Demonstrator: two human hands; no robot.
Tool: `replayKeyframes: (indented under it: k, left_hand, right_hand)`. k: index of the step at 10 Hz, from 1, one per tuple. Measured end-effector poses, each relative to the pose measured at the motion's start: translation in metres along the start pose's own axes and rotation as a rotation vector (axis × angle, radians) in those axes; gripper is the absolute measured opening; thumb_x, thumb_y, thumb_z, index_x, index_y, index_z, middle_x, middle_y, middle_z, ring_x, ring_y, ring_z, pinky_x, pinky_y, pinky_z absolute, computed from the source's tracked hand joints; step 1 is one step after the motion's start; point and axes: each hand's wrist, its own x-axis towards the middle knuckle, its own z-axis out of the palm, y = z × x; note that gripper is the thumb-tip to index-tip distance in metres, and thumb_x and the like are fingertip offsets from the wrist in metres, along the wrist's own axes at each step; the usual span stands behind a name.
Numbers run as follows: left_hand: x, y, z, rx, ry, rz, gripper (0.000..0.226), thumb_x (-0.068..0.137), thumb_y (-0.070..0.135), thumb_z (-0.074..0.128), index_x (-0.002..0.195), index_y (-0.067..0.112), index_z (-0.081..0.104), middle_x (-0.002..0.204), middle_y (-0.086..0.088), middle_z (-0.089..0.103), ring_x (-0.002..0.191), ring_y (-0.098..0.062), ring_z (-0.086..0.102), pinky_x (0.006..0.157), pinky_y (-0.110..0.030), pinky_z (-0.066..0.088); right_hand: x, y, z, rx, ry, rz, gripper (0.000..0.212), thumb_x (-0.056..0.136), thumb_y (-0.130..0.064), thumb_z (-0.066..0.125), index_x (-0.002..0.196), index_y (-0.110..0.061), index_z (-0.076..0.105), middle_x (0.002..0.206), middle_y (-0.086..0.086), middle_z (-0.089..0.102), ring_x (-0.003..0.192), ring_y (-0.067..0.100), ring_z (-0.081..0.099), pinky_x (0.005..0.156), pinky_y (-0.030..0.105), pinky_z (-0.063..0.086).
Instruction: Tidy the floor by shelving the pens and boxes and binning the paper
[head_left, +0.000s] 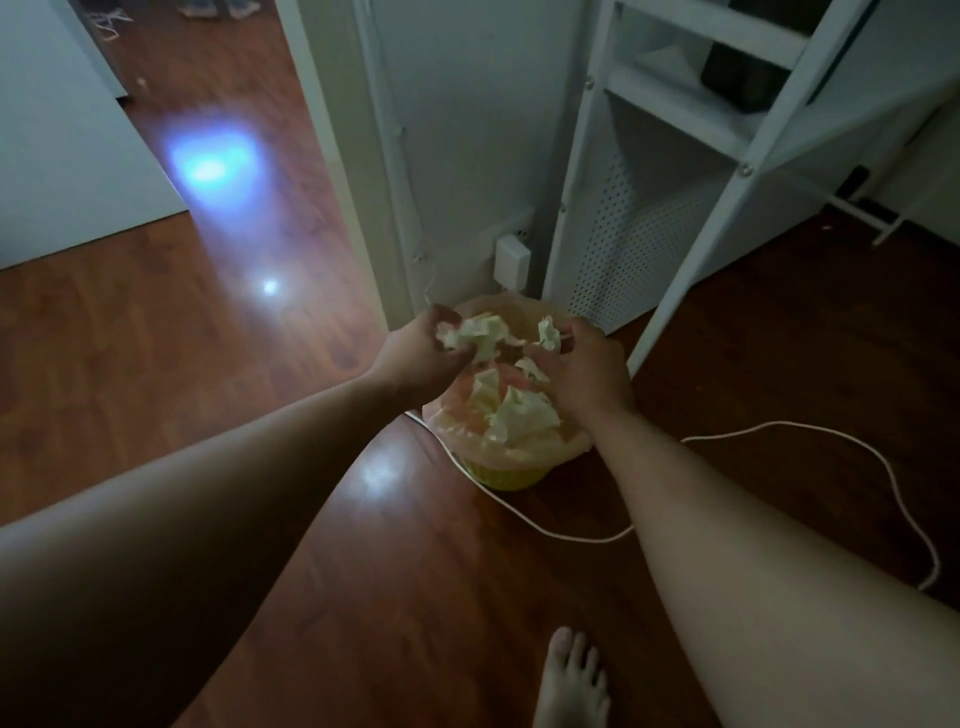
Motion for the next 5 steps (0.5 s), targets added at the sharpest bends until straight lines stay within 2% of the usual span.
replayKeyframes:
  k: [1,2,3,4,5]
  left_hand:
    - [0.007,0.015,0.002,0.034,-0.082,-0.004,0.082,0.098,0.049,0.073,0.164,0.020,0.034,0.139,-0.010,0.071,0.122,-0.029,0.070,0.086,-0.028,0.051]
    - [0.003,0.020,0.001,0.075,-0.089,-0.018,0.086,0.099,0.047,0.072,0.167,0.016,0.029,0.144,-0.010,0.068,0.127,-0.029,0.068,0.088,-0.029,0.049]
    - [-0.003,0.011,-0.006,0.107,-0.107,-0.031,0.085,0.100,0.043,0.070,0.168,0.015,0.028,0.143,-0.010,0.069,0.125,-0.030,0.069,0.090,-0.033,0.055]
    - [-0.013,0.002,-0.024,0.175,-0.115,-0.062,0.082,0.101,0.034,0.069,0.168,0.013,0.026,0.143,-0.009,0.070,0.129,-0.031,0.067,0.104,-0.038,0.055]
    - [-0.017,0.000,-0.044,0.195,-0.058,-0.085,0.080,0.101,0.035,0.069,0.167,0.011,0.031,0.140,-0.006,0.071,0.129,-0.028,0.067,0.105,-0.034,0.052]
  right_hand:
    - [0.015,-0.003,-0.003,0.041,-0.004,0.010,0.050,0.090,-0.043,0.081,0.130,-0.015,0.069,0.119,0.004,0.073,0.113,0.022,0.068,0.096,0.038,0.057]
    - [0.023,-0.007,-0.001,-0.024,-0.086,-0.038,0.045,0.093,-0.040,0.077,0.131,-0.016,0.070,0.121,0.002,0.074,0.113,0.021,0.068,0.090,0.027,0.049]
    - [0.029,-0.011,0.003,-0.164,-0.119,-0.125,0.037,0.097,-0.043,0.070,0.127,-0.022,0.072,0.119,-0.001,0.074,0.111,0.020,0.069,0.085,0.023,0.040]
    - [0.030,-0.020,0.001,-0.152,-0.121,-0.127,0.036,0.099,-0.040,0.068,0.128,-0.020,0.073,0.121,0.003,0.075,0.113,0.024,0.069,0.091,0.028,0.045]
    - [0.026,-0.030,-0.004,-0.117,-0.140,-0.146,0.036,0.102,-0.038,0.063,0.131,-0.019,0.072,0.125,0.006,0.074,0.116,0.027,0.068,0.095,0.032,0.047]
